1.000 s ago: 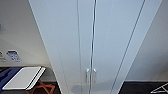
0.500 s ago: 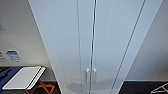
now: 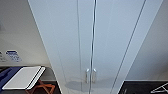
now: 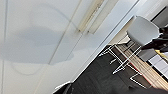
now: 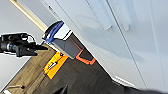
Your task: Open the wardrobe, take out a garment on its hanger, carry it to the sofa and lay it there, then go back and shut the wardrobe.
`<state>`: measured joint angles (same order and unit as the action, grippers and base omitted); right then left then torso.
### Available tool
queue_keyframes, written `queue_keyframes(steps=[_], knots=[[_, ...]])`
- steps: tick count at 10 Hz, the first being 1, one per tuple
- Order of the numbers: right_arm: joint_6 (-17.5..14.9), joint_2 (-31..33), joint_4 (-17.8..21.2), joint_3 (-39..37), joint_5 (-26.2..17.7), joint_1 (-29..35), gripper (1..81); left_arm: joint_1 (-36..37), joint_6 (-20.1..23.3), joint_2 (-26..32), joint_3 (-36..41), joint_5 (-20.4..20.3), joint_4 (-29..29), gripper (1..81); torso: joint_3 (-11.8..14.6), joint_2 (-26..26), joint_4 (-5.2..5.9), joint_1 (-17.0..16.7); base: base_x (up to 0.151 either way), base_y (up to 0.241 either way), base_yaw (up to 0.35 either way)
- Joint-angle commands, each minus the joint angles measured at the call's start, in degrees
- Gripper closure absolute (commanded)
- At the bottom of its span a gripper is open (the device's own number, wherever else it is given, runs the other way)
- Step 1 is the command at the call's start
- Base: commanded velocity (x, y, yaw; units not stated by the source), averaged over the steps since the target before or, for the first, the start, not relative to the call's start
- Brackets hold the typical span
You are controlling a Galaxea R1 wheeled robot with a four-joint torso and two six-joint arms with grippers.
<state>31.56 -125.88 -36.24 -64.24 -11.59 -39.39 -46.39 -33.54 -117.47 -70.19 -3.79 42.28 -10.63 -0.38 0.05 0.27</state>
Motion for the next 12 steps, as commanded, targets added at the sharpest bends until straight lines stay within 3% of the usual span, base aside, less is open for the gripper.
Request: queue_keyframes(steps=[1, 3, 8, 12], knots=[[-0.01, -1.66, 0.21, 1.33, -5.43, 10.94, 1.0, 10.99, -0.21, 0.75, 4.62, 7.53, 1.05, 1.0, 0.00, 0.00, 0.00, 0.00, 0.000, 0.000, 0.000], [0.33, -4.13, 0.30, 0.20, -6.86, 13.67, 1.0, 14.16, -0.21, -0.57, 5.59, 10.29, 0.70, 1.0, -0.02, 0.02, 0.00, 0.02, 0.000, 0.000, 0.000], [1.92, -6.52, 0.12, -2.10, -5.81, 17.88, 1.0, 18.21, -0.21, -3.92, 6.12, 11.17, 1.32, 1.0, -0.07, 0.09, 0.00, 0.07, 0.000, 0.000, 0.000], [2.98, -7.04, -0.06, -4.64, -0.72, 19.20, 1.0, 20.67, -0.13, -8.47, 3.85, 12.84, 1.49, 1.0, -0.09, 0.11, 0.00, 0.09, 0.000, 0.000, 0.000]])
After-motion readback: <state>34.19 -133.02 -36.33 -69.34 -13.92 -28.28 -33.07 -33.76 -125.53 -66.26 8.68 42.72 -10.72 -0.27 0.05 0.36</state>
